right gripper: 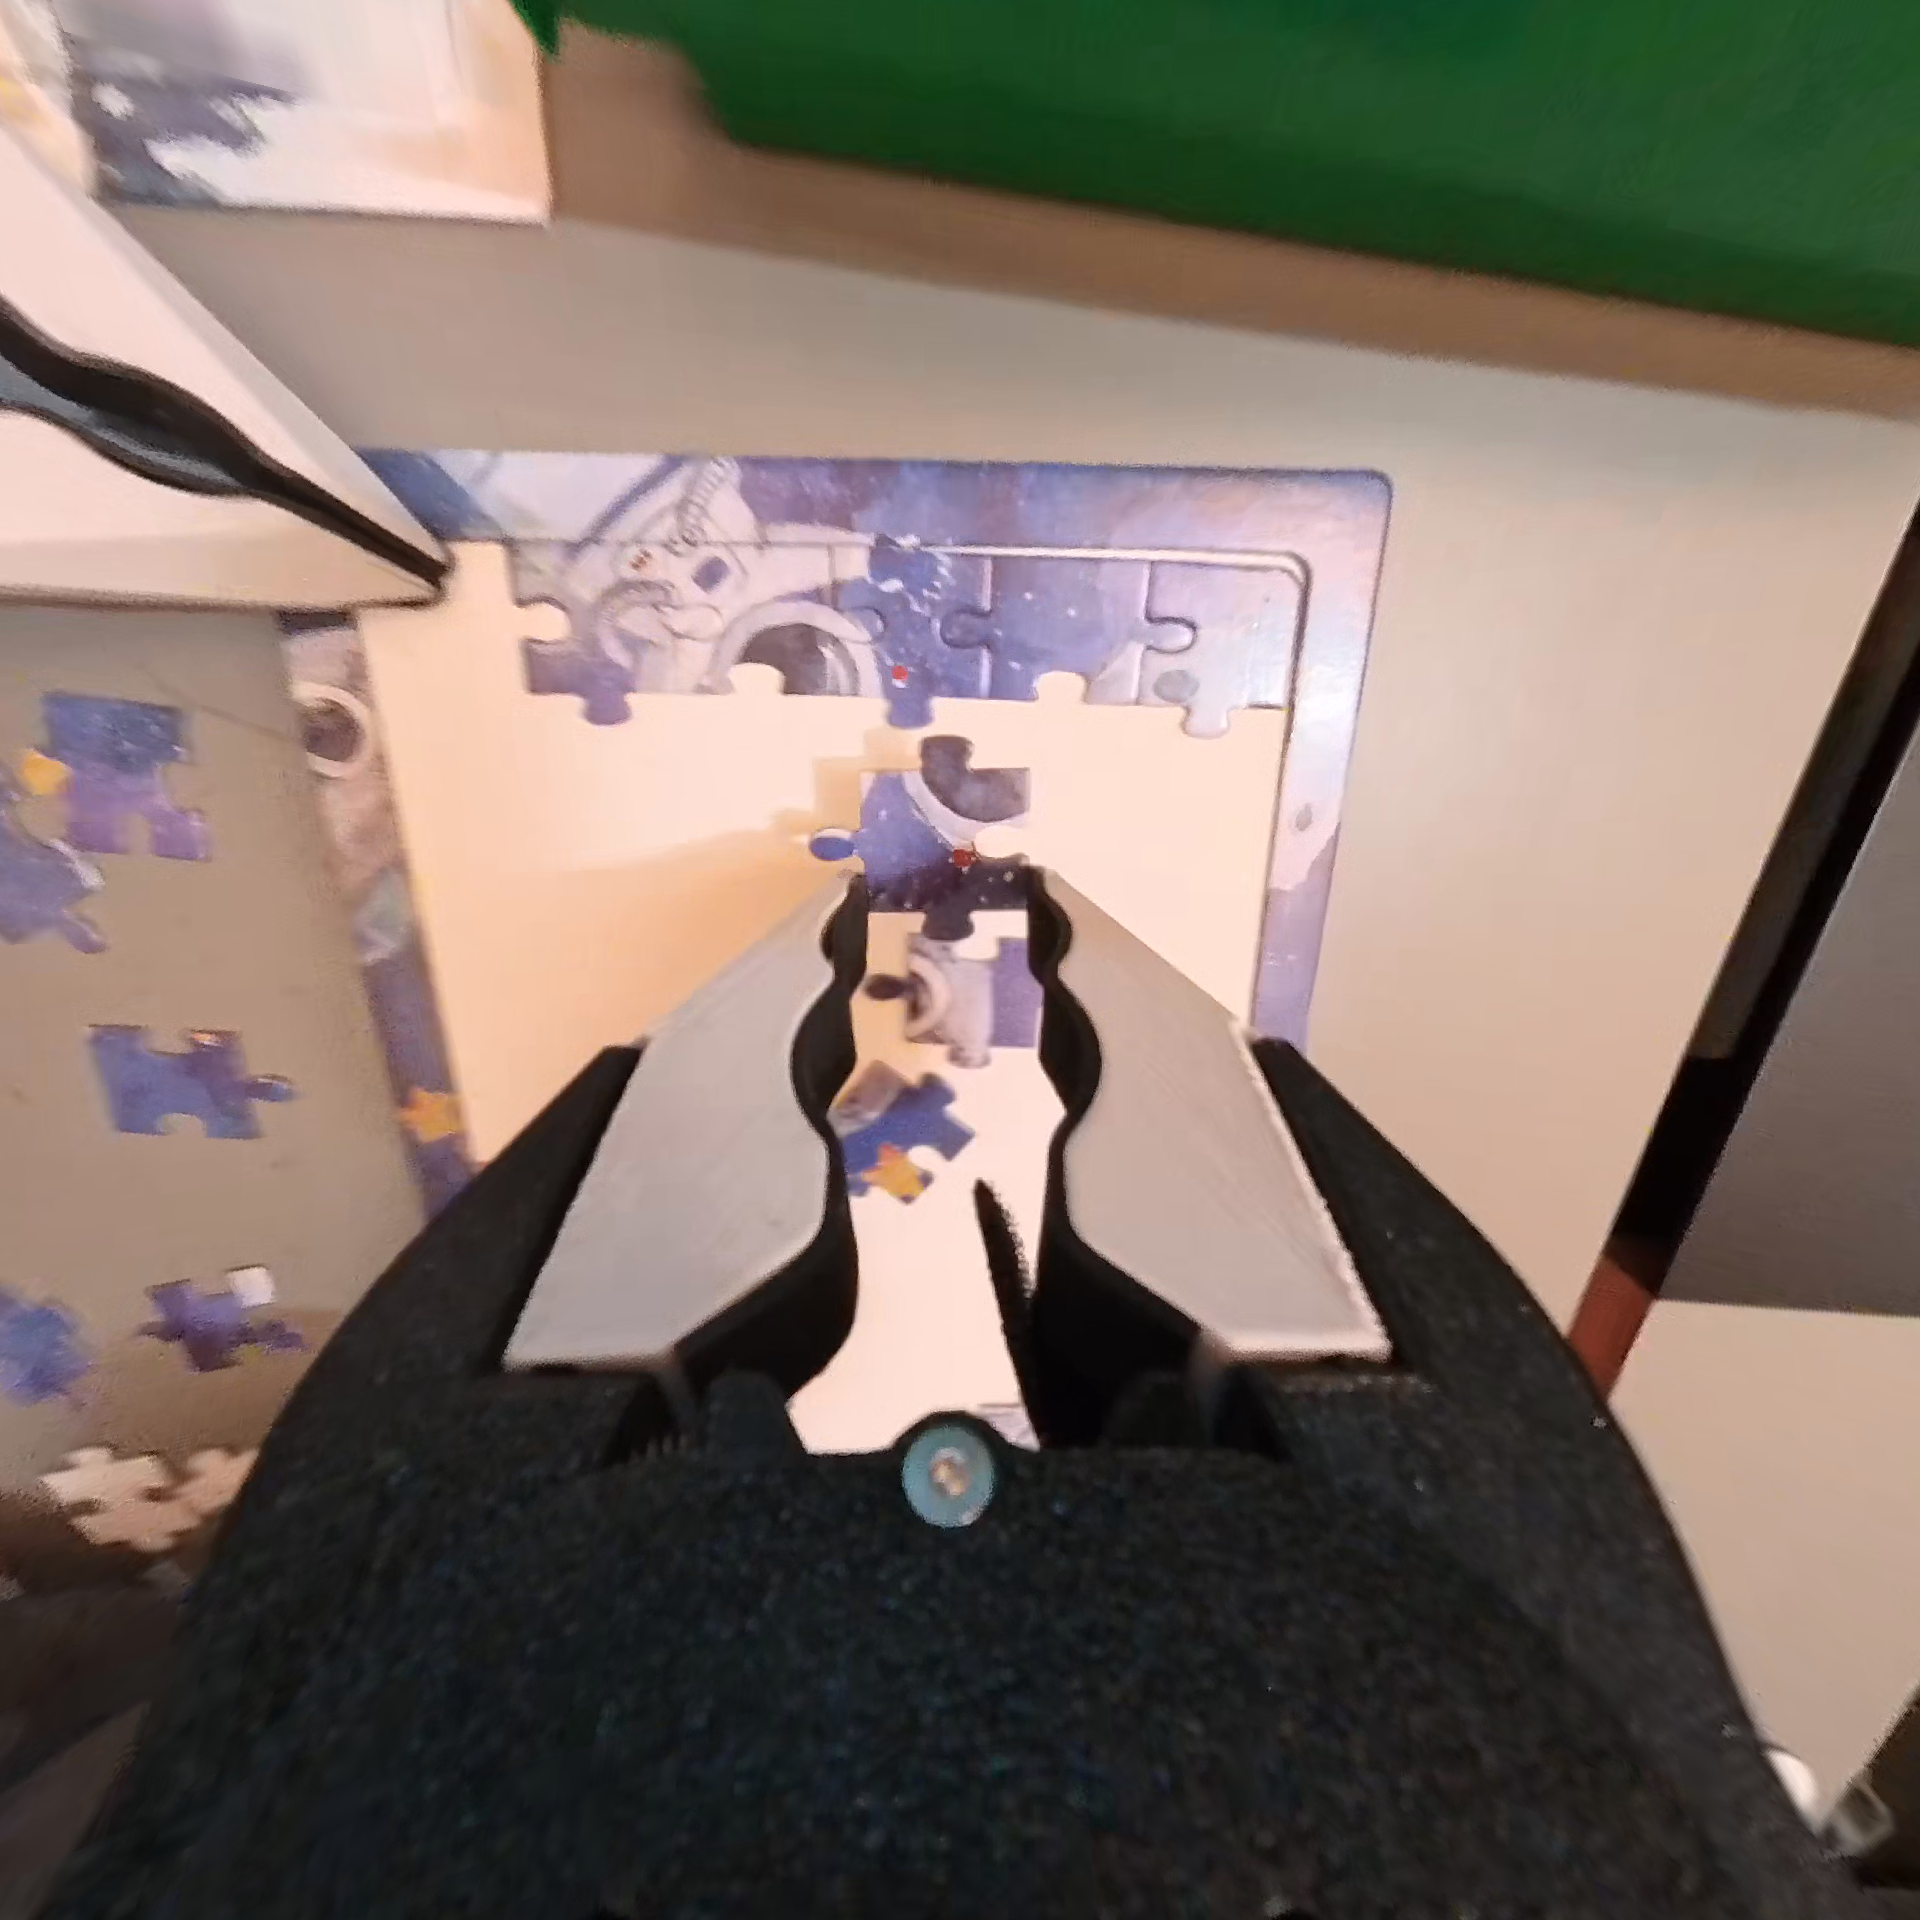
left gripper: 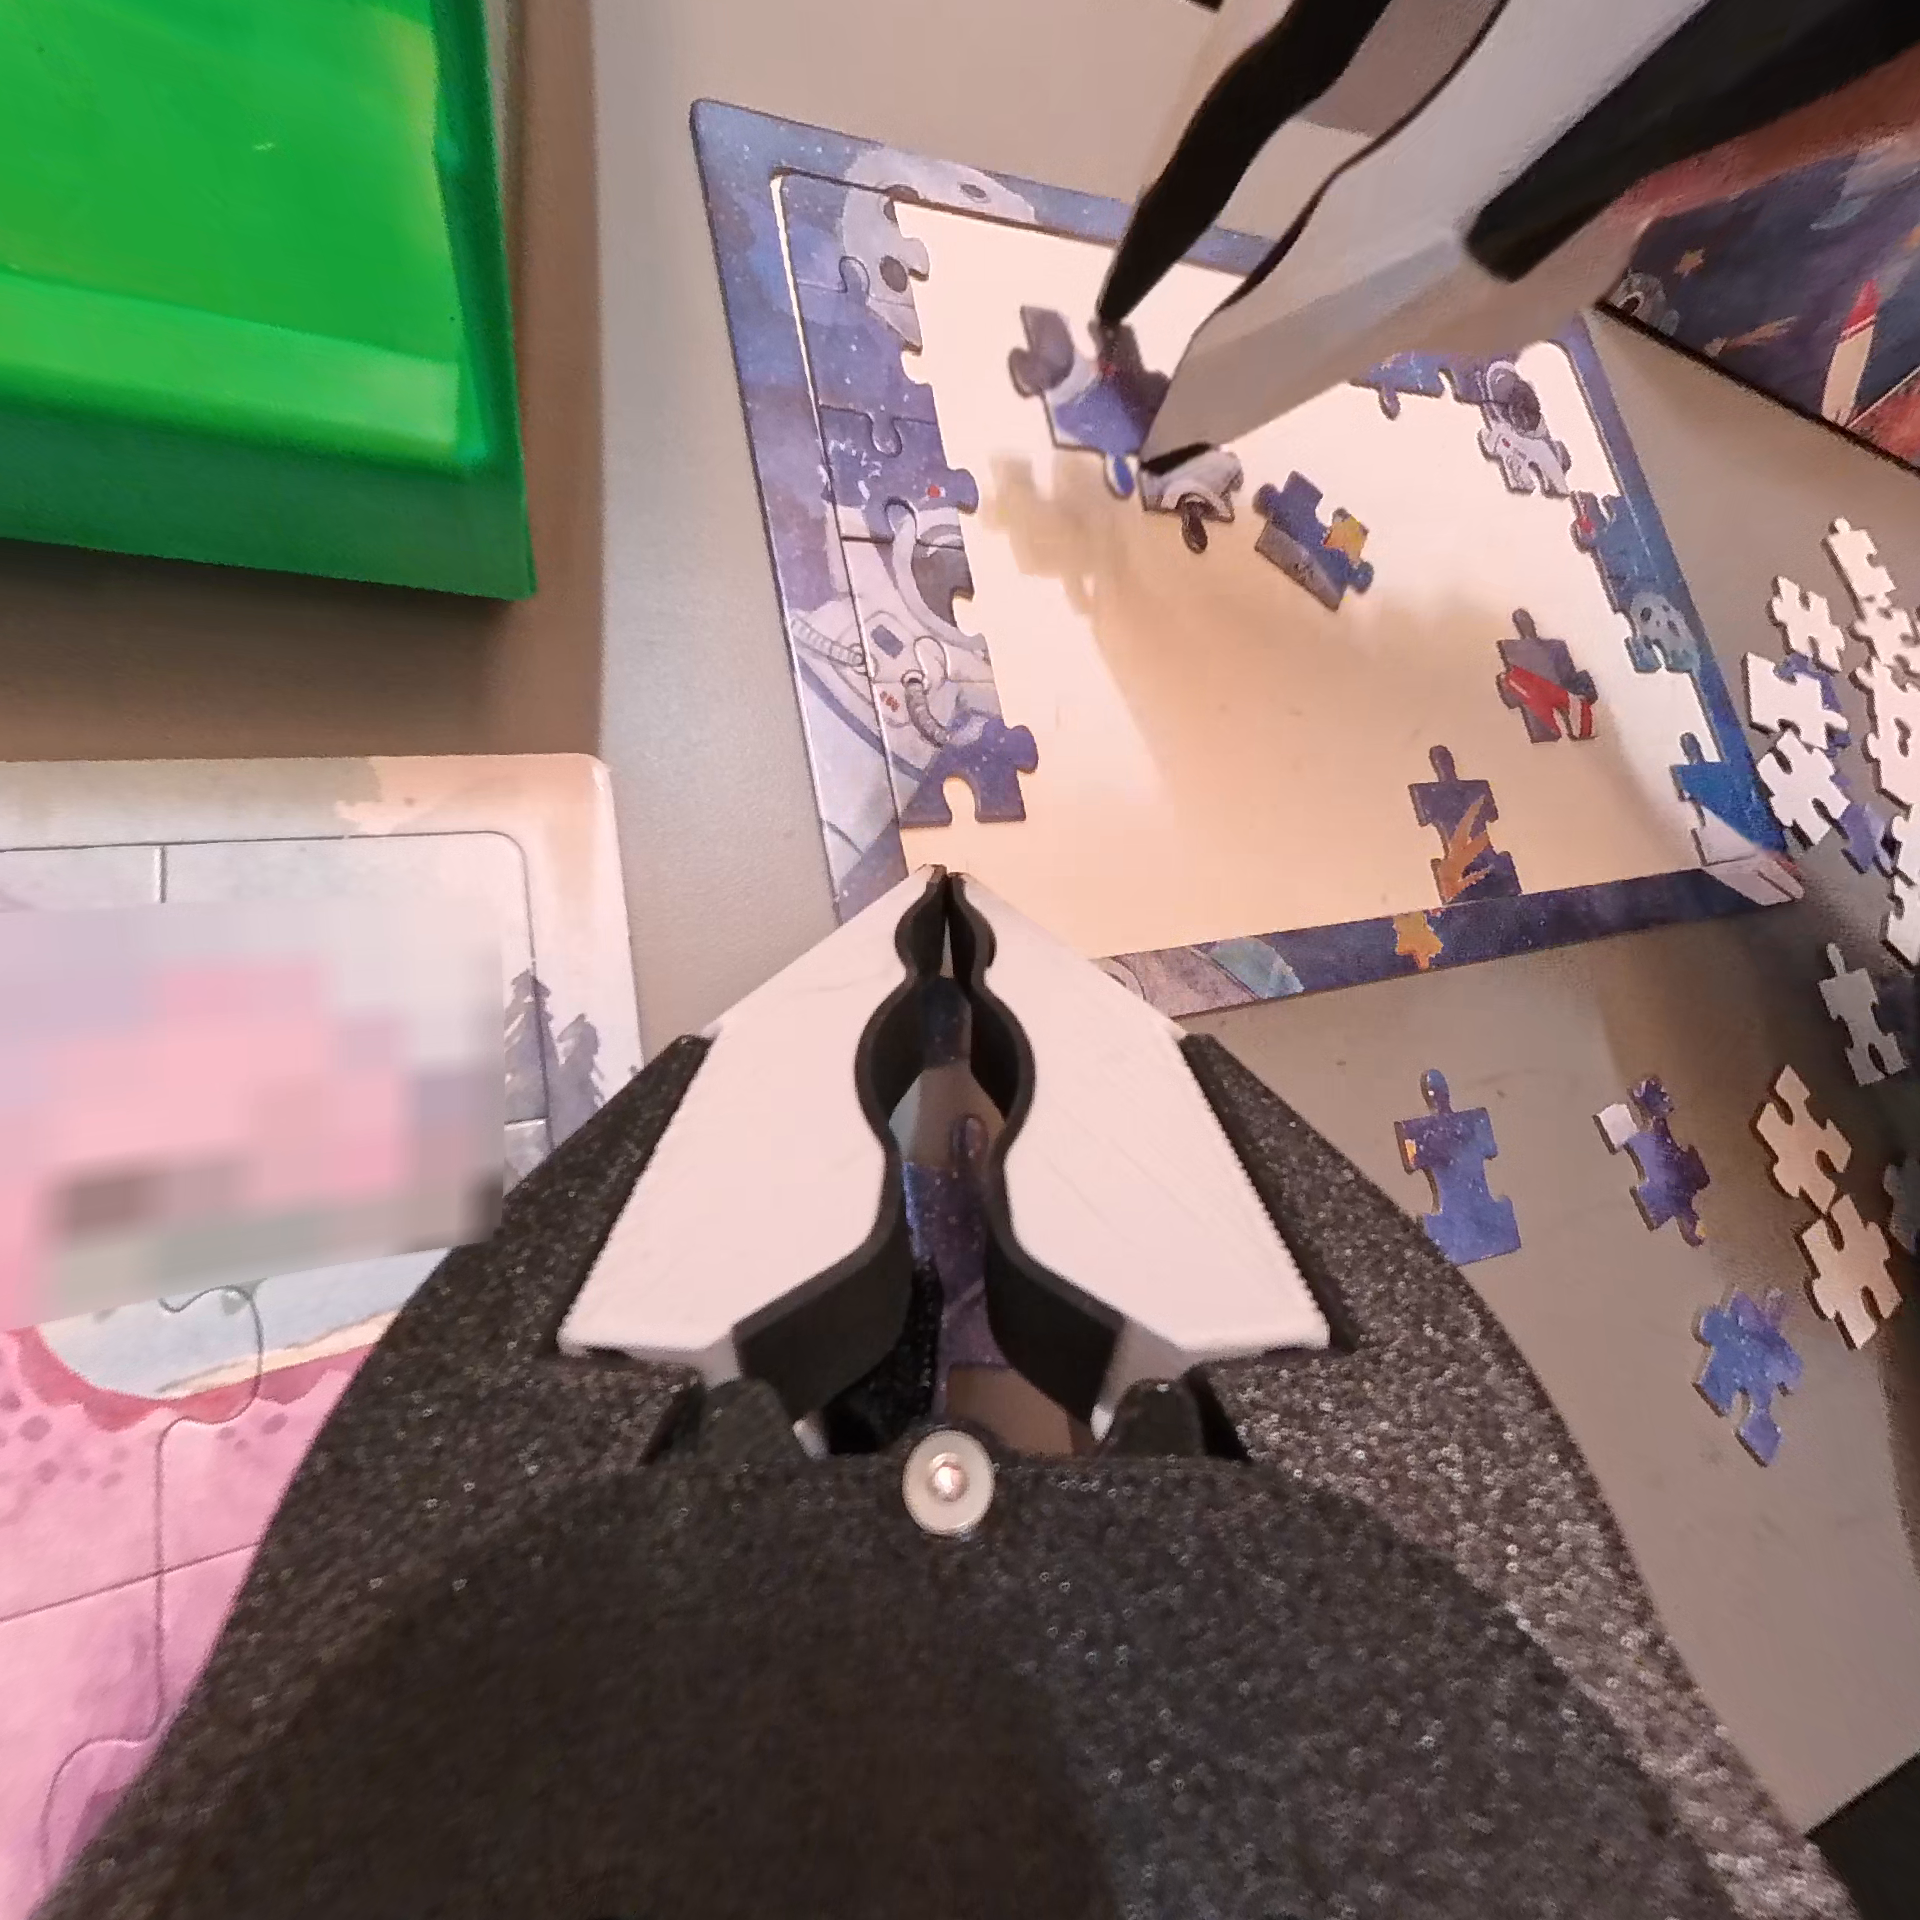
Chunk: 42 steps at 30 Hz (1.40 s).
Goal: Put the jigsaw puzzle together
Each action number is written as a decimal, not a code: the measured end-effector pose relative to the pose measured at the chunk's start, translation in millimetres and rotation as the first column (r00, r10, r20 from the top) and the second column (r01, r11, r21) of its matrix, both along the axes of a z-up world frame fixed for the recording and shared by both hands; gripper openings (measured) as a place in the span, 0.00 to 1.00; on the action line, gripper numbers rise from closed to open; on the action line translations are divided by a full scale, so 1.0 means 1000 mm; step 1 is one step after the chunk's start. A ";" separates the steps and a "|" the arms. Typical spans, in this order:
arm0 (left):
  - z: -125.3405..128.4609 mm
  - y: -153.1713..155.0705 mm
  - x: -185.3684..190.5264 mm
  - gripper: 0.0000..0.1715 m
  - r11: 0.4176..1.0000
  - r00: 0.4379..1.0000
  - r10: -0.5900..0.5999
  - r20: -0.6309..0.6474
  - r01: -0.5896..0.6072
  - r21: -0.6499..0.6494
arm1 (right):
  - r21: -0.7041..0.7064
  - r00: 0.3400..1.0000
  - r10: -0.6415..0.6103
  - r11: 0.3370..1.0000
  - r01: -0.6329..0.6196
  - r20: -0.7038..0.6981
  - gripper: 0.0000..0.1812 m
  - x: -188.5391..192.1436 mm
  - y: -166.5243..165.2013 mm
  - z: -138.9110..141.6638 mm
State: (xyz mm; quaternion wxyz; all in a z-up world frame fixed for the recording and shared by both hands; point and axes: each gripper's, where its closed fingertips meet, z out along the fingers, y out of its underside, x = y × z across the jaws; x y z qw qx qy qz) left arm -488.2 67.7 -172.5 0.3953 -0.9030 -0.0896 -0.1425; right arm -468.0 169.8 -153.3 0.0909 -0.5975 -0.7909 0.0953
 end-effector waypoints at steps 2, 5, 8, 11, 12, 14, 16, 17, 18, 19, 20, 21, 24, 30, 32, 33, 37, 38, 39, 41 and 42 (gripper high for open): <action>0.000 0.000 0.000 0.00 1.000 1.000 0.000 -0.003 0.000 0.000 | -0.039 1.000 -0.016 0.999 0.016 -0.007 0.17 -0.003 -0.017 0.005; 0.000 0.000 0.000 0.00 1.000 1.000 0.000 -0.006 0.000 0.000 | -0.005 1.000 -0.007 1.000 0.007 0.027 0.17 -0.004 -0.026 -0.003; 0.000 0.000 0.000 0.00 1.000 1.000 0.000 -0.008 0.000 0.000 | -0.016 0.999 -0.020 1.000 0.021 0.047 0.17 -0.005 -0.029 -0.011; 0.000 0.000 0.000 0.00 1.000 1.000 0.000 -0.005 0.000 0.000 | -0.020 0.997 -0.016 1.000 0.017 0.073 0.17 -0.002 -0.034 -0.016; 0.000 0.000 0.000 0.00 1.000 1.000 0.000 -0.003 0.000 0.000 | -0.011 0.996 -0.015 1.000 0.016 0.083 0.17 -0.002 -0.034 -0.018; 0.000 0.000 0.000 0.00 1.000 1.000 0.000 -0.003 0.000 -0.001 | -0.005 0.995 -0.021 1.000 0.022 0.097 0.17 -0.001 -0.035 -0.020; 0.000 0.000 0.000 0.00 1.000 1.000 0.000 -0.006 0.000 -0.001 | -0.006 0.995 -0.024 1.000 0.025 0.099 0.17 -0.002 -0.036 -0.022; 0.000 0.000 0.000 0.00 1.000 1.000 0.000 -0.006 0.000 -0.001 | -0.006 0.994 -0.025 1.000 0.026 0.104 0.17 -0.002 -0.037 -0.023; 0.000 0.000 0.000 0.00 1.000 1.000 0.000 -0.006 0.000 -0.001 | 0.001 0.994 -0.025 1.000 0.025 0.107 0.17 -0.002 -0.037 -0.023; 0.000 0.000 0.000 0.00 1.000 1.000 0.000 -0.006 0.000 -0.001 | 0.005 0.994 -0.024 1.000 0.024 0.110 0.17 -0.002 -0.037 -0.023; 0.000 0.000 0.000 0.00 1.000 1.000 0.000 -0.006 0.000 -0.001 | 0.004 0.993 -0.020 1.000 0.020 0.112 0.17 -0.002 -0.039 -0.023; 0.000 0.000 0.000 0.00 1.000 1.000 0.000 -0.005 0.000 -0.001 | 0.007 0.993 -0.018 1.000 0.017 0.114 0.17 -0.002 -0.039 -0.022; 0.000 0.000 0.000 0.00 1.000 1.000 0.000 -0.004 0.000 -0.001 | 0.020 0.993 -0.017 1.000 0.014 0.120 0.17 -0.001 -0.038 -0.023; 0.000 0.000 0.000 0.00 1.000 1.000 0.000 -0.004 0.000 0.000 | -0.008 0.993 -0.036 0.999 0.037 0.108 0.21 0.000 -0.042 -0.020; 0.000 0.000 0.000 0.00 1.000 1.000 0.000 -0.004 0.000 0.000 | -0.001 0.994 -0.043 0.999 0.043 0.096 0.21 0.000 -0.040 -0.016; 0.000 0.000 0.000 0.00 1.000 1.000 0.000 -0.005 0.000 0.000 | -0.002 0.996 -0.045 0.999 0.046 0.083 0.20 -0.001 -0.040 -0.014; 0.000 0.000 0.000 0.00 1.000 1.000 0.000 -0.005 0.000 0.000 | 0.004 0.998 -0.065 0.998 0.065 -0.016 0.09 -0.014 -0.034 -0.011; 0.000 0.000 0.000 0.00 1.000 1.000 0.000 -0.005 0.000 0.000 | 0.008 0.997 -0.061 0.998 0.061 -0.039 0.04 -0.017 -0.033 -0.011; 0.000 0.000 0.000 0.00 1.000 1.000 0.000 -0.005 0.000 0.000 | 0.003 0.997 -0.056 0.998 0.056 -0.055 0.00 -0.019 -0.035 -0.011; 0.000 0.000 0.000 0.00 1.000 1.000 0.000 -0.006 0.000 -0.001 | 0.009 0.996 -0.068 0.998 0.068 -0.066 0.00 -0.021 -0.034 -0.012; 0.000 0.000 0.000 0.00 1.000 1.000 0.000 -0.006 0.000 -0.001 | 0.011 0.996 -0.068 0.998 0.069 -0.064 0.00 -0.022 -0.034 -0.013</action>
